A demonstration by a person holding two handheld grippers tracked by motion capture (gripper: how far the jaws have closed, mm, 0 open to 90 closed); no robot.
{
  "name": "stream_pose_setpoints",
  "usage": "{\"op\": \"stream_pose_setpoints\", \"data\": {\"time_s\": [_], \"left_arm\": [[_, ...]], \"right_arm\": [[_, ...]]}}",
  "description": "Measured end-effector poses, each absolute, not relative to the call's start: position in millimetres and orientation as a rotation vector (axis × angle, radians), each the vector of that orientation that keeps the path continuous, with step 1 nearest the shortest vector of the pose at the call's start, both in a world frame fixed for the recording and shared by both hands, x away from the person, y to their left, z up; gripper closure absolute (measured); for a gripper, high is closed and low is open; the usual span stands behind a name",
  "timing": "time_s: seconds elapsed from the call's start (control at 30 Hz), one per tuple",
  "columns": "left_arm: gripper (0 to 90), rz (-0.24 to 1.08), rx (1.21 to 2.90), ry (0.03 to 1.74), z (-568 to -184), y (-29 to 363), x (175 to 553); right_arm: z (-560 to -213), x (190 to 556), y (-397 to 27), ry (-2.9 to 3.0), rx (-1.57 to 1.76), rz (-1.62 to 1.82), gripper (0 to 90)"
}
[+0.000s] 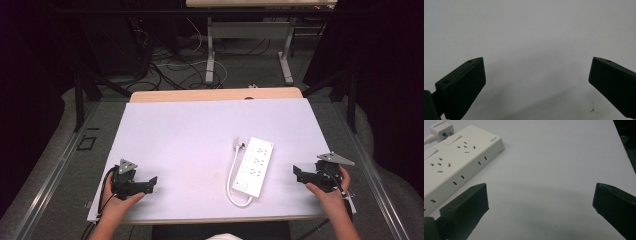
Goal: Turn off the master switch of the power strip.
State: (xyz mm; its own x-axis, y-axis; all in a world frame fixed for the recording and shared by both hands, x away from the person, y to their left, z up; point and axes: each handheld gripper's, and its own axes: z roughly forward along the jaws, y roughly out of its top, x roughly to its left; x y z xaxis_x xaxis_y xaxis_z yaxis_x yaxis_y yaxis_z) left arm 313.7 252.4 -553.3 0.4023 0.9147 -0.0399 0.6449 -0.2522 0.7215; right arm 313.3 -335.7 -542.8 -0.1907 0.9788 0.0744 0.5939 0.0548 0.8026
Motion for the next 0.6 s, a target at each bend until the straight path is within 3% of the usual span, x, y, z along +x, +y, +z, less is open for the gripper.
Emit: {"op": "stream_pose_setpoints", "data": {"time_s": [0.6], "left_arm": [[1.6, 0.519, 1.974, 1.324, -551.7, 252.9, 311.0]], "right_arm": [[-540.2, 312.4, -332.5, 1.841, 1.546, 0.979, 0.0]]}}
